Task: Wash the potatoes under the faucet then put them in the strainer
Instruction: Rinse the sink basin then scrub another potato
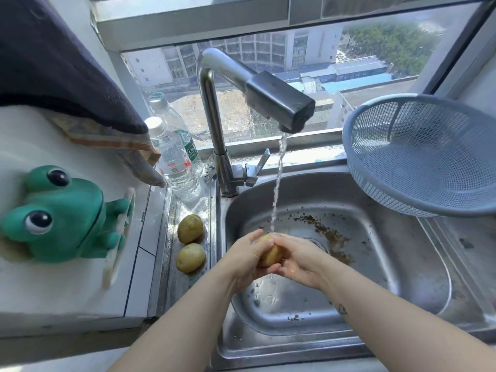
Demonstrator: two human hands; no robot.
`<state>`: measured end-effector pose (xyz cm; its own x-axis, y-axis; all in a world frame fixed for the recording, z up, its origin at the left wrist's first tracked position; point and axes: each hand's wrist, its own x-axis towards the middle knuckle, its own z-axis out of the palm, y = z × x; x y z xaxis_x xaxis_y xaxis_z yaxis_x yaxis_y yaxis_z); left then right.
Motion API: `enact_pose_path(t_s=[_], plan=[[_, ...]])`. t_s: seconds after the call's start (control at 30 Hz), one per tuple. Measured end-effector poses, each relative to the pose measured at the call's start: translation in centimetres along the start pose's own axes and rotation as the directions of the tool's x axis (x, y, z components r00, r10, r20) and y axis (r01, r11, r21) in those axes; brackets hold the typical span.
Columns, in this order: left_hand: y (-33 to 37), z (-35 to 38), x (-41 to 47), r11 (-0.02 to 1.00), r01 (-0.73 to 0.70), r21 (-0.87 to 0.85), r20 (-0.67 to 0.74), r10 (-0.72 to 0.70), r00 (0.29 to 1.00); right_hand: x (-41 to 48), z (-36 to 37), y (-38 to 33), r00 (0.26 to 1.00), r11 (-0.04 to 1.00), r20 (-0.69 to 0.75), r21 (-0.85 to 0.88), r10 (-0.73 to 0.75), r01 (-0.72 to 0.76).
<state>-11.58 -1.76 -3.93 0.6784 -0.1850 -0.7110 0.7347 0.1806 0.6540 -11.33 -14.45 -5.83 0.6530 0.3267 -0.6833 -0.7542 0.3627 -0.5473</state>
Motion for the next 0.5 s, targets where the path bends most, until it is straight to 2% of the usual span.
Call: enact_pose_path(t_s=[0.1, 0.2, 0.3, 0.37, 0.43, 0.5], plan=[[-0.5, 0.6, 0.0, 0.973, -0.084, 0.216, 0.08, 0.068, 0.994, 0.9, 0.7, 0.5, 0.975, 0.999, -0.221, -0.053, -0.02, 0.009], [-0.8, 0.5, -0.1, 0.961, -0.119, 0.248, 0.071, 0.104, 0.992, 1.4, 0.8, 0.5, 0.951, 0.999, -0.308, -0.035, -0.032, 0.023], [-0.7, -0.6, 0.3, 0.984, -0.114, 0.136, 0.057, 0.107, 0.993, 0.7, 0.6, 0.0, 0.986, 0.995, -0.169, 0.102, 0.0, 0.017], [-0.5, -1.0, 0.4, 0.983, -0.135, 0.121, 0.056, 0.129, 0.99, 0.0, 0.5, -0.2, 0.998, 0.984, -0.063, 0.176, 0.004, 0.007], [-0.5, -1.1, 0.4, 0.973, -0.172, 0.154, 0.092, 0.159, 0.983, -0.4, 0.8, -0.1, 0.999, 0.985, -0.032, 0.172, -0.014, 0.02], [-0.8, -0.8, 0.4, 0.947, -0.217, 0.237, 0.079, 0.204, 0.976, -0.4, 1.3, 0.0, 0.998, 0.987, -0.065, 0.157, -0.024, 0.034]])
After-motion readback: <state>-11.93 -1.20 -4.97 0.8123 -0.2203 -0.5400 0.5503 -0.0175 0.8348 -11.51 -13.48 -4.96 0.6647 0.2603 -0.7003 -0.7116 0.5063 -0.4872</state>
